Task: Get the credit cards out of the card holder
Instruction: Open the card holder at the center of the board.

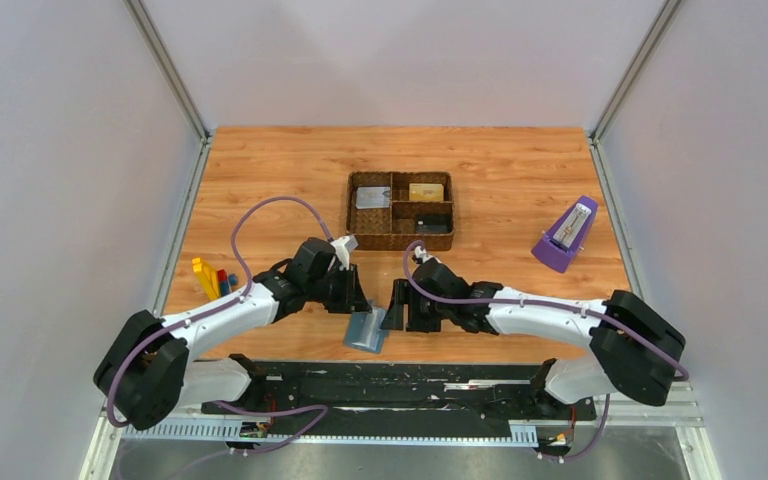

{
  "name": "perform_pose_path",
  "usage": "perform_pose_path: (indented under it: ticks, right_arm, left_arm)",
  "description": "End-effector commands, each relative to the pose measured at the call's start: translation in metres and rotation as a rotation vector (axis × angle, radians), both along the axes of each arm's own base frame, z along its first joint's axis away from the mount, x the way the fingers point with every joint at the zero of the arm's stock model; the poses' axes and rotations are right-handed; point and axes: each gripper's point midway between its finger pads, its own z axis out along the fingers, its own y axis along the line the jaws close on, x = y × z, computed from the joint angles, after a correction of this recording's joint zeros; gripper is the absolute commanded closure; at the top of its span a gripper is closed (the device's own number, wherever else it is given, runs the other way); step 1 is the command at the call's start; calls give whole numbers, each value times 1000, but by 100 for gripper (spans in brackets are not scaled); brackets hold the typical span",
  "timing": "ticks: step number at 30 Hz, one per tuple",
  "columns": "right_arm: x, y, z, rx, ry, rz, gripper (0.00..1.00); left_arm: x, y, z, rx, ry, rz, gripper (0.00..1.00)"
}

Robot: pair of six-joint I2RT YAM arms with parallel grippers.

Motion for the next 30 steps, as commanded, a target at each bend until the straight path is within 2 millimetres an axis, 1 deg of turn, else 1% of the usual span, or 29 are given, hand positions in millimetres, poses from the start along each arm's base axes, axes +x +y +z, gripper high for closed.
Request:
perform_pose_path:
  ticks: [1,5,9,12,14,18,22,25,28,30]
  right_arm:
    - [6,28,18,99,-9,-2,34]
    - [8,32,8,72,-1,-5,33]
    - [9,39,3,59,0,5,33]
    - [9,41,-1,46,4,6,35]
    - [10,40,-6,36,9,-1,38]
    - [8,37,-14,17,29,-12,49]
    - [7,34,-17,7,34,-22,59]
    - [7,31,-17,4,28,-23,71]
    - [9,27,-17,-5,9,-33,87]
    - [10,23,-17,-8,-2,-42,94]
  left_arm:
    - [4,0,8,2,-31,9,76]
    - [4,-1,8,-2,-29,10,76]
    - [4,-1,9,-5,-31,12,76]
    - [5,-1,9,-6,-31,19,76]
    - [5,-1,10,-7,-31,23,76]
    - [6,0,13,-10,-36,29,76]
    - [6,1,13,-5,-38,36,76]
    - [6,2,12,2,-36,38,76]
    - [6,5,12,12,-34,51,75]
    - [8,8,12,31,-35,65,75]
